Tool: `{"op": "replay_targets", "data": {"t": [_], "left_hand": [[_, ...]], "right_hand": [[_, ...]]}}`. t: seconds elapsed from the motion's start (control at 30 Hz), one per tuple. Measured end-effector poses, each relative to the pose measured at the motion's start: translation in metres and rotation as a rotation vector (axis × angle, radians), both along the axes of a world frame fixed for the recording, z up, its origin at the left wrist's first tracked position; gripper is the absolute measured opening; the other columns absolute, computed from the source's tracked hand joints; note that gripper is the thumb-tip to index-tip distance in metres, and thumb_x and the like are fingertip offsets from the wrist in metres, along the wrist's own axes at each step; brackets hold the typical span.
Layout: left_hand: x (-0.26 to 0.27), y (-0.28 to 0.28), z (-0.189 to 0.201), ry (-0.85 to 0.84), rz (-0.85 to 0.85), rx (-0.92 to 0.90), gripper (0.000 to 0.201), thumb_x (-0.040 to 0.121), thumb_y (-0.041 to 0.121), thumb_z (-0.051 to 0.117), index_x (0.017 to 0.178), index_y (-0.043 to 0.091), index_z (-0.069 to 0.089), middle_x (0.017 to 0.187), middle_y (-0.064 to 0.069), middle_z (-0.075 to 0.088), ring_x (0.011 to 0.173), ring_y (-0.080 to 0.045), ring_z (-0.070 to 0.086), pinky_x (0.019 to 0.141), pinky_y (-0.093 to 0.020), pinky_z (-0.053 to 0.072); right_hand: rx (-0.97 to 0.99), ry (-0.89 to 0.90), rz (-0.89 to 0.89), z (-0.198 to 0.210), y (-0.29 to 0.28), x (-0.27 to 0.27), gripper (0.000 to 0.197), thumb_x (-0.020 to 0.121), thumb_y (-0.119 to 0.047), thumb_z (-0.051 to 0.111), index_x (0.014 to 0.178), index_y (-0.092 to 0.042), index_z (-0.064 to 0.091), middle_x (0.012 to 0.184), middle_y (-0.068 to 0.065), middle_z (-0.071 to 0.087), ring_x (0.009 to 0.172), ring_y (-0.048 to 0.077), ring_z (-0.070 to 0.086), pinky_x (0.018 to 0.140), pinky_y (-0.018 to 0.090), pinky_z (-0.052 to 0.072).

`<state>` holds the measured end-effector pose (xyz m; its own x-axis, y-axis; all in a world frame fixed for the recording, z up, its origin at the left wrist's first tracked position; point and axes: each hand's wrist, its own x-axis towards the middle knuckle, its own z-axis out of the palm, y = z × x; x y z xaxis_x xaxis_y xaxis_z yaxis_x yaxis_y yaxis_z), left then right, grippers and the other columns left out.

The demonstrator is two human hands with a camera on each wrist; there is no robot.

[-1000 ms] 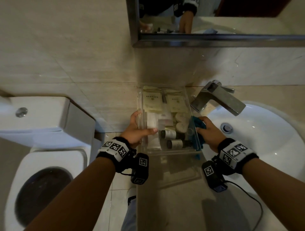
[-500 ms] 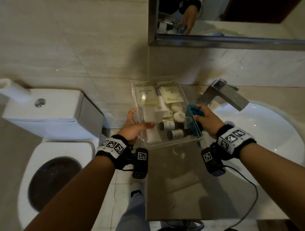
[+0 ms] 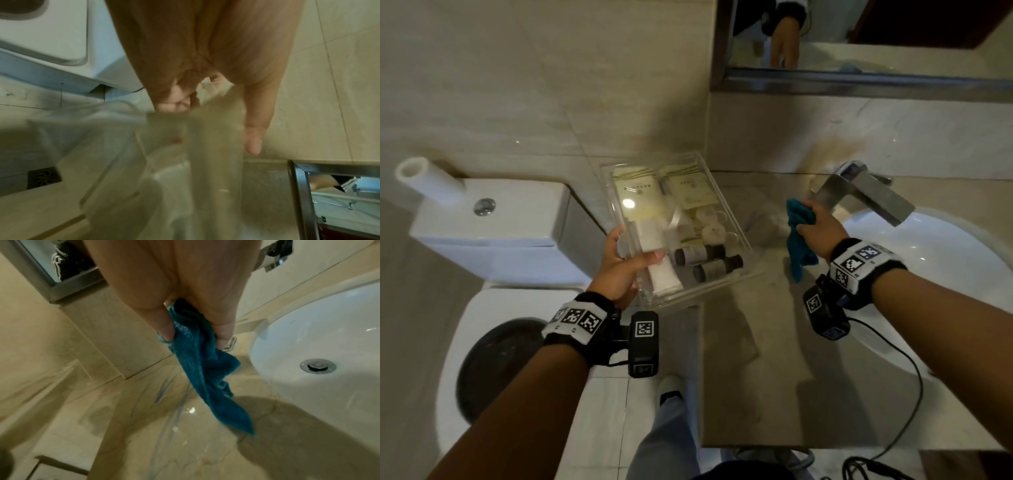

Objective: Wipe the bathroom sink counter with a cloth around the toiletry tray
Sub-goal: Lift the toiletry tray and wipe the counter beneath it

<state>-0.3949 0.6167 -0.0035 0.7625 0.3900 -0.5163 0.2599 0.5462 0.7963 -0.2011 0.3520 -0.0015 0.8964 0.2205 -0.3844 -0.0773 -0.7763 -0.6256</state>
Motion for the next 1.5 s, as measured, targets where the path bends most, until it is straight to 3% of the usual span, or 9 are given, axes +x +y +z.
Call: {"op": "replay_targets", "data": {"t": [0.2, 0.3, 0.47, 0.63, 0.87, 1.03, 1.27, 1.37, 1.5], "left_hand": [[-0.008, 0.005, -0.008, 0.019, 0.061, -0.020, 0.078, 0.075, -0.011, 0.064, 0.138, 0.023, 0.034, 0.124, -0.012, 0.055, 0.106, -0.029, 0.060, 0.077, -0.043, 0.055], [-0.010, 0.006, -0.010, 0.019, 0.076, -0.012, 0.075, 0.077, -0.011, 0.063, 0.137, 0.023, 0.035, 0.119, -0.010, 0.058, 0.103, -0.027, 0.062, 0.077, -0.043, 0.055], [-0.011, 0.005, -0.010, 0.023, 0.085, -0.016, 0.069, 0.078, -0.013, 0.062, 0.133, 0.021, 0.037, 0.120, -0.011, 0.058, 0.105, -0.029, 0.061, 0.085, -0.048, 0.053], [-0.011, 0.000, -0.012, 0.041, 0.097, -0.010, 0.068, 0.078, -0.011, 0.064, 0.130, 0.024, 0.038, 0.119, -0.011, 0.059, 0.107, -0.029, 0.061, 0.087, -0.049, 0.052], [-0.012, -0.002, -0.014, 0.052, 0.104, -0.002, 0.077, 0.078, -0.009, 0.065, 0.139, 0.024, 0.033, 0.121, -0.011, 0.058, 0.106, -0.030, 0.062, 0.085, -0.050, 0.053], [-0.010, -0.002, -0.015, 0.045, 0.117, -0.002, 0.082, 0.076, -0.011, 0.066, 0.141, 0.024, 0.031, 0.119, -0.009, 0.060, 0.106, -0.028, 0.062, 0.085, -0.048, 0.053], [-0.012, -0.001, -0.021, 0.042, 0.118, -0.003, 0.083, 0.077, -0.010, 0.066, 0.142, 0.025, 0.029, 0.125, -0.012, 0.058, 0.104, -0.027, 0.063, 0.091, -0.051, 0.051], [-0.011, 0.000, -0.023, 0.040, 0.130, 0.007, 0.080, 0.077, -0.009, 0.066, 0.140, 0.025, 0.032, 0.118, -0.009, 0.061, 0.096, -0.025, 0.066, 0.093, -0.054, 0.046], [-0.013, 0.003, -0.026, 0.027, 0.153, -0.020, 0.078, 0.078, -0.011, 0.065, 0.140, 0.024, 0.032, 0.117, -0.008, 0.061, 0.102, -0.026, 0.063, 0.091, -0.049, 0.050]], "right_hand": [[-0.089, -0.131, 0.072, -0.020, -0.003, -0.005, 0.048, 0.087, 0.003, 0.045, 0.134, -0.010, 0.045, 0.135, 0.018, 0.048, 0.122, 0.033, 0.047, 0.097, 0.027, 0.035], [-0.221, -0.093, 0.204, -0.040, -0.007, -0.013, 0.050, 0.087, 0.001, 0.045, 0.135, -0.013, 0.044, 0.134, 0.022, 0.043, 0.119, 0.038, 0.047, 0.103, 0.032, 0.036], [-0.476, -0.036, 0.392, -0.057, -0.002, -0.036, 0.048, 0.094, -0.019, 0.046, 0.141, -0.022, 0.038, 0.134, 0.020, 0.033, 0.114, 0.042, 0.043, 0.104, 0.039, 0.036], [-0.492, -0.020, 0.446, -0.057, 0.006, -0.047, 0.059, 0.095, -0.052, 0.037, 0.144, -0.020, 0.032, 0.138, 0.015, 0.029, 0.124, 0.039, 0.035, 0.110, 0.039, 0.029], [-0.420, -0.075, 0.273, -0.060, 0.010, -0.054, 0.047, 0.092, -0.017, 0.051, 0.137, -0.027, 0.045, 0.133, 0.016, 0.035, 0.116, 0.039, 0.040, 0.106, 0.039, 0.034], [-0.317, -0.166, 0.448, -0.065, 0.029, -0.077, 0.030, 0.088, -0.015, 0.054, 0.116, -0.025, 0.061, 0.106, 0.011, 0.043, 0.100, 0.034, 0.046, 0.088, 0.039, 0.041], [-0.447, -0.103, 0.154, -0.066, 0.013, -0.055, 0.046, 0.089, -0.021, 0.052, 0.134, -0.026, 0.048, 0.133, 0.015, 0.033, 0.113, 0.042, 0.042, 0.105, 0.040, 0.035], [-0.414, -0.149, 0.300, -0.060, 0.037, -0.076, 0.035, 0.092, -0.036, 0.049, 0.122, -0.023, 0.059, 0.121, 0.014, 0.042, 0.109, 0.038, 0.043, 0.098, 0.041, 0.036], [-0.343, -0.248, 0.517, -0.067, 0.035, -0.089, 0.024, 0.090, -0.023, 0.056, 0.112, -0.019, 0.065, 0.103, 0.009, 0.046, 0.098, 0.030, 0.045, 0.084, 0.033, 0.037]]}}
